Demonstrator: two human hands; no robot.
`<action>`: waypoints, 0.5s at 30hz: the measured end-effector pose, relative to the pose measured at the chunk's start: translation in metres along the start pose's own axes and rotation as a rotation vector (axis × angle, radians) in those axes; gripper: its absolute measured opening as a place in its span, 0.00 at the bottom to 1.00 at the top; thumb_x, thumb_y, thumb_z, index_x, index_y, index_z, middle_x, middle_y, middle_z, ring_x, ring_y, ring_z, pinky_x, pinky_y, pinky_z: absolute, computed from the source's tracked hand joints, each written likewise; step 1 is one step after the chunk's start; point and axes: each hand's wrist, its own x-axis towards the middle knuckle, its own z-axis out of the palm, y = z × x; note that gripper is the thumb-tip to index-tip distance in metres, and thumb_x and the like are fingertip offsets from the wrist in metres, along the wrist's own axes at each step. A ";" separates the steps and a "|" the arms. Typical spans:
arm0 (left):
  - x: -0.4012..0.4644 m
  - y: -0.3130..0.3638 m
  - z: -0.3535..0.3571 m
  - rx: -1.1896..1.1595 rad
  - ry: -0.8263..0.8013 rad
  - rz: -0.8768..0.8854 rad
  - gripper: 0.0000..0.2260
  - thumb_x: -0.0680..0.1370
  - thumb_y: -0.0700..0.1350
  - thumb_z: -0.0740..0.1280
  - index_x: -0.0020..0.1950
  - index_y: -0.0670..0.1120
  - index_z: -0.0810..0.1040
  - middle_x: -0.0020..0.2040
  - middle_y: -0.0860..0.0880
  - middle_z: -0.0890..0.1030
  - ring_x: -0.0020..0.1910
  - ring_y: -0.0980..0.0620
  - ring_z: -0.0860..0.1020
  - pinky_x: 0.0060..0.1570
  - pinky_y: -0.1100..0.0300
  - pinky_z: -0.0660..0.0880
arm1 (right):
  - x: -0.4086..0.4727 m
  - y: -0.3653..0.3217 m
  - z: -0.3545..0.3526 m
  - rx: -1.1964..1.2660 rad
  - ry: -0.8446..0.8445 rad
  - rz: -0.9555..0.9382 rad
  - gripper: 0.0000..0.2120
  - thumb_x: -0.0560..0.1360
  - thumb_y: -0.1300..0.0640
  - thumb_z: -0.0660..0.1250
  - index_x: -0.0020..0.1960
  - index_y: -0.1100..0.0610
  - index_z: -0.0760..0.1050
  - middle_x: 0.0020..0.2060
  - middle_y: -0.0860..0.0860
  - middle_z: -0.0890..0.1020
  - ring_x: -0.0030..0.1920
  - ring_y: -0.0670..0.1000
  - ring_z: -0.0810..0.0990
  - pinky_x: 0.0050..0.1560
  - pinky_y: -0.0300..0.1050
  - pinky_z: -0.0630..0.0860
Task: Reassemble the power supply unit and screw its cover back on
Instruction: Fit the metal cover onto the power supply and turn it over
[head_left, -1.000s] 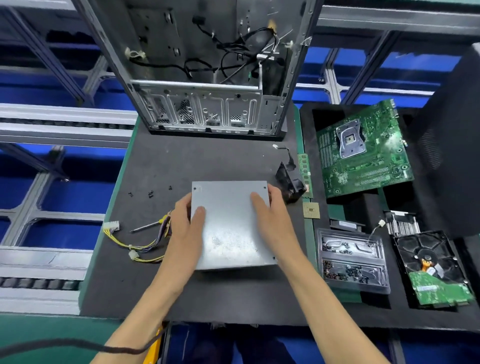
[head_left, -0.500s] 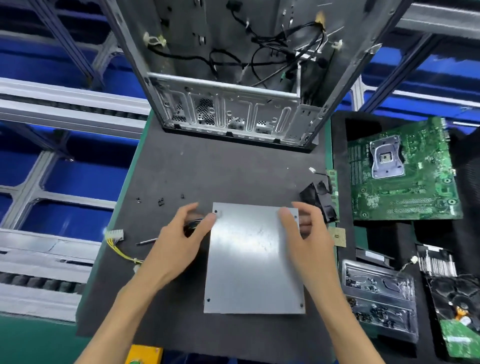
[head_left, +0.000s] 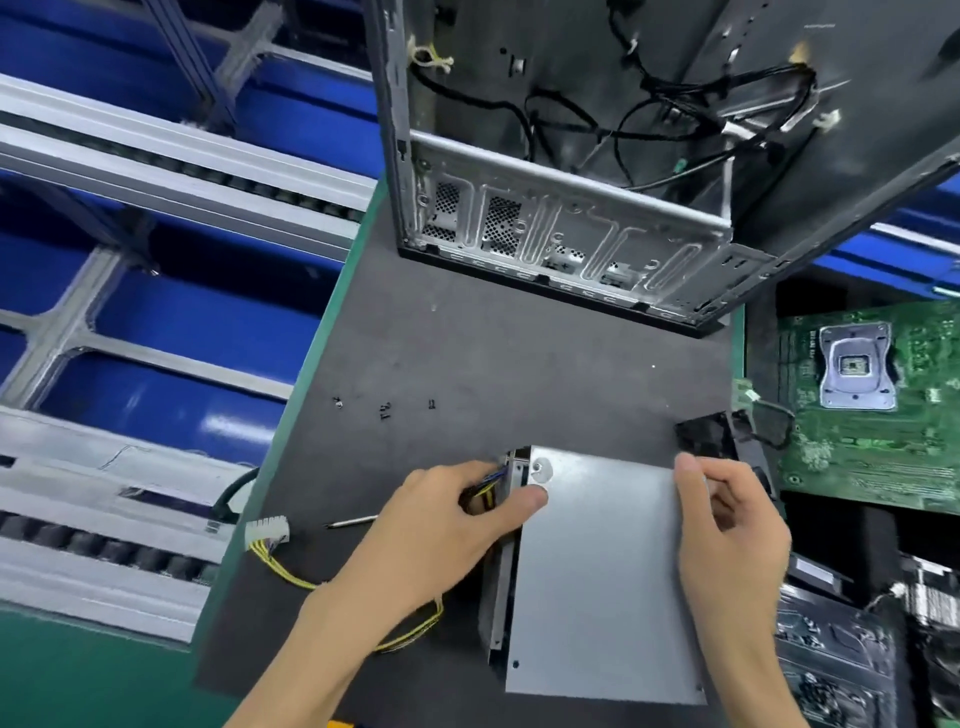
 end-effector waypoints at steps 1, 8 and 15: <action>0.000 0.000 0.000 0.013 0.017 -0.004 0.32 0.65 0.81 0.57 0.54 0.62 0.81 0.42 0.54 0.84 0.43 0.54 0.81 0.53 0.49 0.80 | 0.000 0.000 0.000 -0.007 0.008 -0.014 0.11 0.81 0.55 0.69 0.41 0.43 0.78 0.34 0.44 0.80 0.34 0.38 0.76 0.37 0.26 0.70; 0.001 0.002 -0.002 0.109 0.023 -0.047 0.31 0.63 0.81 0.53 0.54 0.66 0.79 0.36 0.59 0.80 0.42 0.56 0.78 0.53 0.54 0.78 | 0.002 -0.002 -0.001 0.011 0.019 -0.056 0.06 0.78 0.48 0.69 0.42 0.43 0.79 0.30 0.44 0.76 0.31 0.41 0.71 0.34 0.30 0.68; 0.000 0.003 -0.001 0.108 -0.002 -0.023 0.35 0.64 0.82 0.51 0.62 0.67 0.76 0.45 0.60 0.84 0.50 0.57 0.81 0.57 0.54 0.77 | 0.002 -0.004 0.000 -0.001 -0.025 -0.028 0.07 0.76 0.44 0.67 0.42 0.45 0.78 0.29 0.47 0.72 0.30 0.42 0.68 0.32 0.32 0.66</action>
